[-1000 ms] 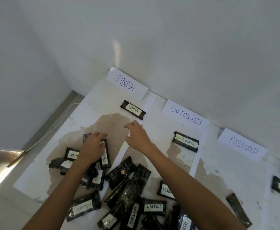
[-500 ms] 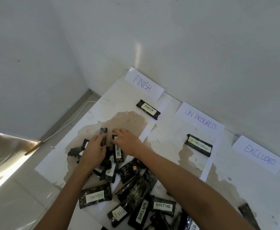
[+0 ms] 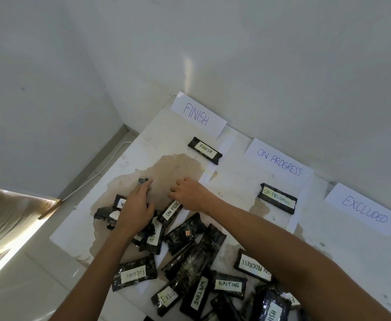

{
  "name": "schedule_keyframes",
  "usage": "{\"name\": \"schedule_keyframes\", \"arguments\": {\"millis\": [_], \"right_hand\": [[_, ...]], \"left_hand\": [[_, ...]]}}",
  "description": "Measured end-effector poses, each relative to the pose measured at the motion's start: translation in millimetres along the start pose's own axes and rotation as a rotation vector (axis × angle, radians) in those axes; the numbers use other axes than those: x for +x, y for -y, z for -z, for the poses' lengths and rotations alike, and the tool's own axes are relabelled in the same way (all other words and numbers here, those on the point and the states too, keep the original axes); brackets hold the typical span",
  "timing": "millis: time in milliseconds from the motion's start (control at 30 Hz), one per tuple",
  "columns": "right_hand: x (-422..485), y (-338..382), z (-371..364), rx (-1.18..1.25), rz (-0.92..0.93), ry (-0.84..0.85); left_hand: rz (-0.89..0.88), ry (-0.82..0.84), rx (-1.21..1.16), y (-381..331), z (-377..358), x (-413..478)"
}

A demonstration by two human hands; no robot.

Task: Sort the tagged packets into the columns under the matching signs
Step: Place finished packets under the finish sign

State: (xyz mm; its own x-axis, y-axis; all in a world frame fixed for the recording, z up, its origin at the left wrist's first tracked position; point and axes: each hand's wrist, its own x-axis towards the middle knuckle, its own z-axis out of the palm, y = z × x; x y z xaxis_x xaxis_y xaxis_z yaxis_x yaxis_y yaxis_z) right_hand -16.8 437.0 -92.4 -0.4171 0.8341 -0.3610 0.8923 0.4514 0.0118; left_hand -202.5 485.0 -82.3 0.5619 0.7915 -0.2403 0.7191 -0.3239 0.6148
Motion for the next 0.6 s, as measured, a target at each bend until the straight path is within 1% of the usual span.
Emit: {"name": "schedule_keyframes", "arguments": {"millis": [67, 133, 267, 333, 467, 600], "right_hand": [[-14.2, -7.3, -0.4, 0.064, -0.049, -0.034], [-32.2, -15.5, -1.2, 0.125, -0.134, -0.065], [-71.5, -35.1, -11.4, 0.211, -0.38, -0.095], [-90.1, -44.9, -18.5, 0.285, -0.516, -0.092], [-119.1, -59.0, -37.9, 0.352, -0.767, -0.055], [-131.9, -70.1, -50.6, 0.385, -0.921, -0.034]], "left_hand": [[-0.029, 0.01, 0.01, -5.9, -3.3, 4.9], [-0.058, 0.015, 0.031, -14.9, -8.8, 12.6], [-0.154, 0.049, 0.087, -39.3, -28.2, 31.6], [-0.192, 0.095, 0.112, -52.6, -43.8, 41.1], [-0.295, 0.184, 0.186, -69.7, -79.0, 55.4], [-0.346, 0.208, 0.299, -85.4, -104.8, 66.8]]}}
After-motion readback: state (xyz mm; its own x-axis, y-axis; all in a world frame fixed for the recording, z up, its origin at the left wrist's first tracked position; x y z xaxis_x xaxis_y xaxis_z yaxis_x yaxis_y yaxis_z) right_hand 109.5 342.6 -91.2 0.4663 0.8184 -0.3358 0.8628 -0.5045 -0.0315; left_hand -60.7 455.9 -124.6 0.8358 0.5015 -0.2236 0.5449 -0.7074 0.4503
